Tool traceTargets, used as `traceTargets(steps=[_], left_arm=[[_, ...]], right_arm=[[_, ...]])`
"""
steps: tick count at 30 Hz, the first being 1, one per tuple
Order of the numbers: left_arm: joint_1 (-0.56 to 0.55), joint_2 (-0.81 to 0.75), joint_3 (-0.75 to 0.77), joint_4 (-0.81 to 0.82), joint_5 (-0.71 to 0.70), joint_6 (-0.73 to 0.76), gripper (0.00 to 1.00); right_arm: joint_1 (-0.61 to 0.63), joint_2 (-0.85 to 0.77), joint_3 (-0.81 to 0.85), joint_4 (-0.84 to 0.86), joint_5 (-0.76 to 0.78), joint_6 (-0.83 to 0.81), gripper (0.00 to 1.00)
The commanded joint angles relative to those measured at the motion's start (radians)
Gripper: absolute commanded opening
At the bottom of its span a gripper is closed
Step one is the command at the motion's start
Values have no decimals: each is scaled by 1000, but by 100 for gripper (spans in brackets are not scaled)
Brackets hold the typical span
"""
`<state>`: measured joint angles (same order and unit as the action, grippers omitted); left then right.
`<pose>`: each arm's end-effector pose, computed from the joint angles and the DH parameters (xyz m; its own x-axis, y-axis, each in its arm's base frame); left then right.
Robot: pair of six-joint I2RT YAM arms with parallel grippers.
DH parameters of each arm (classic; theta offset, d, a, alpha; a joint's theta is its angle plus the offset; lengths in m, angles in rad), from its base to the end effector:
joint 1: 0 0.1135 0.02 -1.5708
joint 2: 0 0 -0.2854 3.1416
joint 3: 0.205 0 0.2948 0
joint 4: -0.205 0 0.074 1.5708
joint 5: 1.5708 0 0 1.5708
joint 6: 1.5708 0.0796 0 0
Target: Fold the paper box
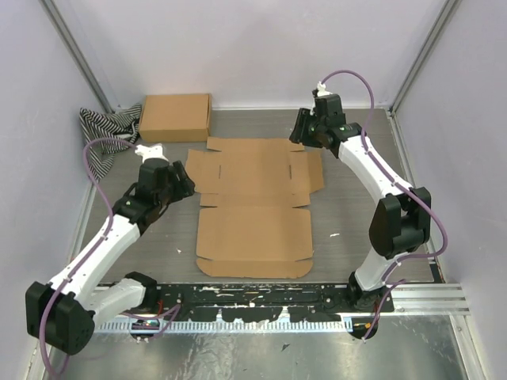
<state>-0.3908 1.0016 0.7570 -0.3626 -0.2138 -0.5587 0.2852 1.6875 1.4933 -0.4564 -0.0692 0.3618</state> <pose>0.2703 -0.0931 0.2556 -0.5593 -0.3298 -0.7605 -0.1006 0.9377 -0.3327 0.4495 0.1375 0.3072 -0.6616 0.1740 -0.7294 -0.1062 0.9412 0.3208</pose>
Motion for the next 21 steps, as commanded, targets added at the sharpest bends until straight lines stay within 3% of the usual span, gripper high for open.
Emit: traceTargets(steps=[1,2,4,9,15,21], left_arm=[[1,55,116,-43,54,-30,68],[1,67,123,-41,55,-33,68],[3,92,148,-54,57,-42,73],[2,171,245,-119,51,-41,77],[30,328,351,-44,77,-3,79],[155,670,707,-107,187,-20,79]], right_arm=[[-13,-7,51,9,3,-1,68],[-19,-6,53,14,3,-2,90],[-27,9,84,17,19,2,96],[-73,101,261,-30,80,18,95],[-180,297,461,-80,-38,27,81],[-189,415,505,-71,-77,-22,81]])
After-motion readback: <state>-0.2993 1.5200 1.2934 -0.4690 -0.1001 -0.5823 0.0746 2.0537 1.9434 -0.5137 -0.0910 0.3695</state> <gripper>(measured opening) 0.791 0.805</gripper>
